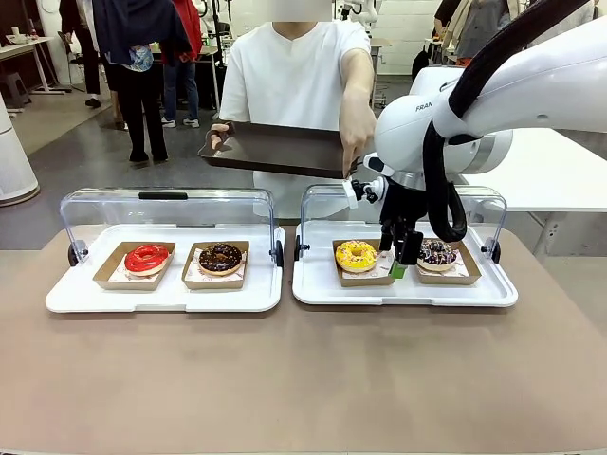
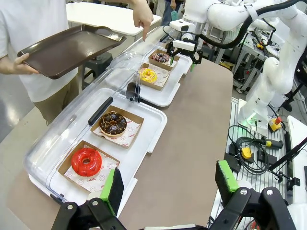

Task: Provide the desired donut to the person.
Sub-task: Pick up and lift the Paper togo box containing the Donut pointed at by the person.

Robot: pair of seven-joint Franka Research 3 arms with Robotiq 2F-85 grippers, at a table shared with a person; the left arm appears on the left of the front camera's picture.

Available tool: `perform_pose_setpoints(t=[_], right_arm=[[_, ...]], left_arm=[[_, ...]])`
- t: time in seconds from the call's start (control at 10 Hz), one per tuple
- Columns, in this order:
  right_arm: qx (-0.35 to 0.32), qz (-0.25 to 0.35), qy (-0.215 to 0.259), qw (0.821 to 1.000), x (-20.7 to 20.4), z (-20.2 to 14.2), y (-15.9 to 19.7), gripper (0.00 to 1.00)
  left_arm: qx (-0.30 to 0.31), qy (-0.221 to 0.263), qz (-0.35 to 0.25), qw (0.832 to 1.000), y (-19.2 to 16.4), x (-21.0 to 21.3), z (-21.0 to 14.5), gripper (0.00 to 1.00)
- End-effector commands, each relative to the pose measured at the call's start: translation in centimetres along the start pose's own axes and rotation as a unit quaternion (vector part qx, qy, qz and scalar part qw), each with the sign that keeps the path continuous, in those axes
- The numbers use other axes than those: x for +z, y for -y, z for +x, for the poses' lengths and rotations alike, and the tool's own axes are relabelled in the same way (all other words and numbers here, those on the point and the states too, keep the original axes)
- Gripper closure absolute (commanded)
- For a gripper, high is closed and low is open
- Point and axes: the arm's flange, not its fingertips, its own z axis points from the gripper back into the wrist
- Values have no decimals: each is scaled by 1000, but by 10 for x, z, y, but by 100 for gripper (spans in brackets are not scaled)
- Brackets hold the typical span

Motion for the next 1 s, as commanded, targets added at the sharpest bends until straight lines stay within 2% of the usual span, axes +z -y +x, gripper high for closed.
perform_pose_setpoints(t=[0.0,0.9], right_arm=[[-14,-24,-4,1000,-10,-3,9,0],[-60,-36,-13,997,-55,-16,49,0]], left_arm=[[-5,8,-4,1000,0,1,1,0],[-5,8,-4,1000,0,1,1,0]])
